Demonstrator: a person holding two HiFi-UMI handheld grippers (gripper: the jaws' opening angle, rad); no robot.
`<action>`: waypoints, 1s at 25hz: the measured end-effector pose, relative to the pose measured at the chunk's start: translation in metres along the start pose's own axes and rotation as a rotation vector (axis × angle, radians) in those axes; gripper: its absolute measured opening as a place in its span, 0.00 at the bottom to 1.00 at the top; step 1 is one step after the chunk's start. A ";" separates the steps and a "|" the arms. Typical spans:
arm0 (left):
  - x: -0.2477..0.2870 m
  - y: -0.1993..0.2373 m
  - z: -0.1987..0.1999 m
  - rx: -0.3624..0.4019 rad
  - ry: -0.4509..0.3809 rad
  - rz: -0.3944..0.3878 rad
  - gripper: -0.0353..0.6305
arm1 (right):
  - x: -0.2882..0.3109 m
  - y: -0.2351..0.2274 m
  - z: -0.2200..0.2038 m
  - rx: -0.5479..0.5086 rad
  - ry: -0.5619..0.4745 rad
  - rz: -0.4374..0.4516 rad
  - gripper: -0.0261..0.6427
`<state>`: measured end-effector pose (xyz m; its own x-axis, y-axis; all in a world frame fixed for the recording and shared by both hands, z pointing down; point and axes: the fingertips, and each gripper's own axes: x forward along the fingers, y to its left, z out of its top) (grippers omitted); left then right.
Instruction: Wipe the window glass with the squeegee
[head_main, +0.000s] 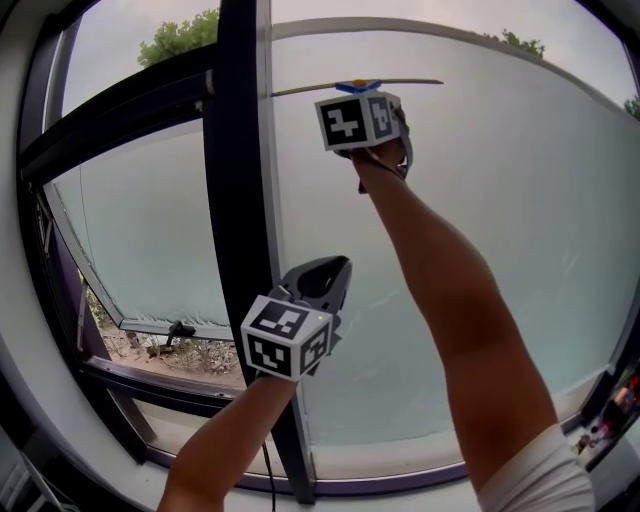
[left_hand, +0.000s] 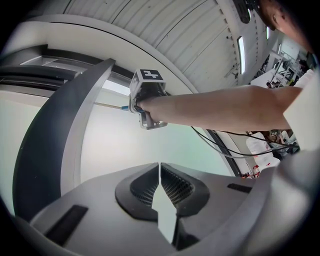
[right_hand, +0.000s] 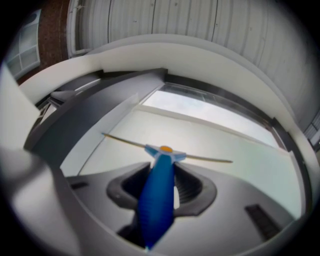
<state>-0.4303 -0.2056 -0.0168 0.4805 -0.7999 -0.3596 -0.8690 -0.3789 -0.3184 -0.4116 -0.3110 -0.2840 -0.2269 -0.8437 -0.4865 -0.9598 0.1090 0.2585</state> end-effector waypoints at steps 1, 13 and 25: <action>-0.001 -0.001 -0.001 -0.005 0.001 -0.002 0.10 | -0.001 0.001 -0.002 -0.001 0.002 0.001 0.27; -0.012 -0.013 -0.018 -0.058 0.016 -0.015 0.10 | -0.018 0.008 -0.028 -0.002 0.036 0.007 0.27; -0.026 -0.018 -0.034 -0.103 0.033 -0.011 0.10 | -0.035 0.017 -0.054 0.014 0.063 0.009 0.27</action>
<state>-0.4311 -0.1932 0.0280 0.4872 -0.8099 -0.3267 -0.8722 -0.4321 -0.2294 -0.4109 -0.3081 -0.2173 -0.2256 -0.8738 -0.4308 -0.9600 0.1242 0.2508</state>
